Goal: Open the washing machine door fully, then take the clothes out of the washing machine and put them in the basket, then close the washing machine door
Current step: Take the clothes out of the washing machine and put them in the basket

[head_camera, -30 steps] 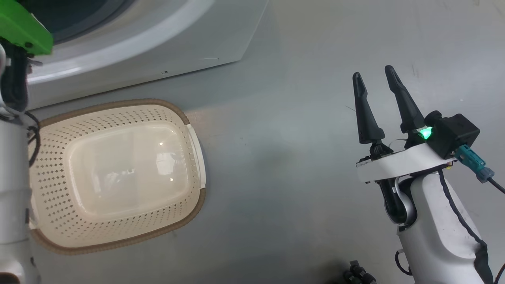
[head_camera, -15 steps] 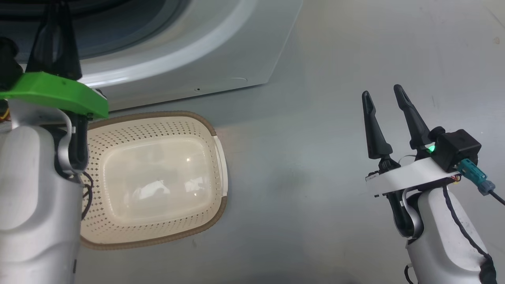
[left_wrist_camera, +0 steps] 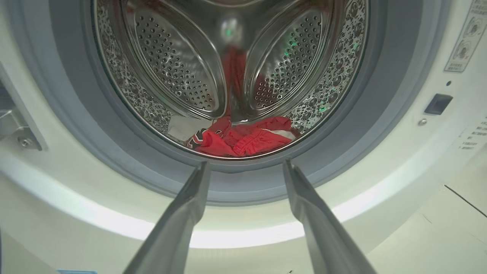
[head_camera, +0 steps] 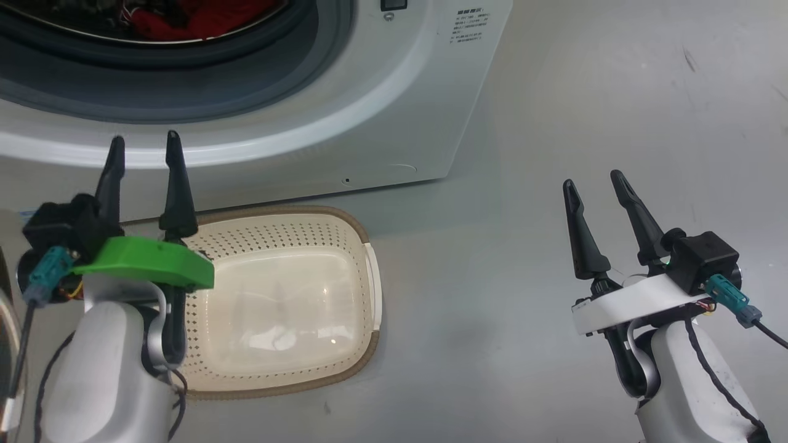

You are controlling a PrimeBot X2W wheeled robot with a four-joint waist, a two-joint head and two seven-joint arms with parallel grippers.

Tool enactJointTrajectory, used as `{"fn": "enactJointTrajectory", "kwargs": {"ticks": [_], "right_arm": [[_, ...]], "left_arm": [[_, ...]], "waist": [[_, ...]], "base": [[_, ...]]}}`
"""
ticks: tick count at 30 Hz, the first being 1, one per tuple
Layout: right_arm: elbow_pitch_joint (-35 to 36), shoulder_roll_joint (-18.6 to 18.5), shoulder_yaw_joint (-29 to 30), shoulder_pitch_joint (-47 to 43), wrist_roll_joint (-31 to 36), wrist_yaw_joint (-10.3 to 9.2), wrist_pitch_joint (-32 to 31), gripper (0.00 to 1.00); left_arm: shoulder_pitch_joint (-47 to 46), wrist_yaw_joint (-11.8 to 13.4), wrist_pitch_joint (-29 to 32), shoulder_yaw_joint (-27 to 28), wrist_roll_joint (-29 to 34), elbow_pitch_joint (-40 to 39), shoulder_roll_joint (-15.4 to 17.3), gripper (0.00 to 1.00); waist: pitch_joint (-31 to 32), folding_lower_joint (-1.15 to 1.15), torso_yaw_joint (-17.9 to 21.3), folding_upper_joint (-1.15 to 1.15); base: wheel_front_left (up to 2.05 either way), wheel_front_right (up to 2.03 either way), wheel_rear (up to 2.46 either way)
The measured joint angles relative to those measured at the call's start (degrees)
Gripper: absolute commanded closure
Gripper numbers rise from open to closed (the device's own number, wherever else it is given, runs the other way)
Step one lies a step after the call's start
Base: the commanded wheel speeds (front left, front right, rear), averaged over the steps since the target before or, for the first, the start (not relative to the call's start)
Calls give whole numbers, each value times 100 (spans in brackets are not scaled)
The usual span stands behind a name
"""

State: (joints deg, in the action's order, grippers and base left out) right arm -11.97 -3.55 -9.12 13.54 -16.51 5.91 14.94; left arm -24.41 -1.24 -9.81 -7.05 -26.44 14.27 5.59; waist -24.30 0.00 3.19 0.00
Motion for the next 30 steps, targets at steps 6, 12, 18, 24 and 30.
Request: {"fn": "enactJointTrajectory", "kwargs": {"ticks": [6,12,18,24,30], "right_arm": [[-24,-13,113,-186,46,0,0,0],[-38,-11,185,-377,53,-3,0,0],[-30,-11,274,-559,62,-32,0,0],[-20,-7,280,-720,160,-52,0,0],[13,-2,271,-829,205,-54,0,0]], "left_arm": [[632,169,-91,-181,135,-45,-77,0],[1063,307,-145,-234,192,-232,-108,0],[1370,434,-196,-292,378,-342,-114,0],[1676,499,-221,-304,408,-424,-113,0],[1909,506,-240,-308,444,-499,-112,0]], "waist": [[364,0,-152,0],[653,0,-283,0],[880,0,-440,0],[1104,0,-563,0],[1290,0,-614,0]], "base": [[0,0,0],[0,0,0],[0,0,0],[0,0,0],[0,0,0]]}}
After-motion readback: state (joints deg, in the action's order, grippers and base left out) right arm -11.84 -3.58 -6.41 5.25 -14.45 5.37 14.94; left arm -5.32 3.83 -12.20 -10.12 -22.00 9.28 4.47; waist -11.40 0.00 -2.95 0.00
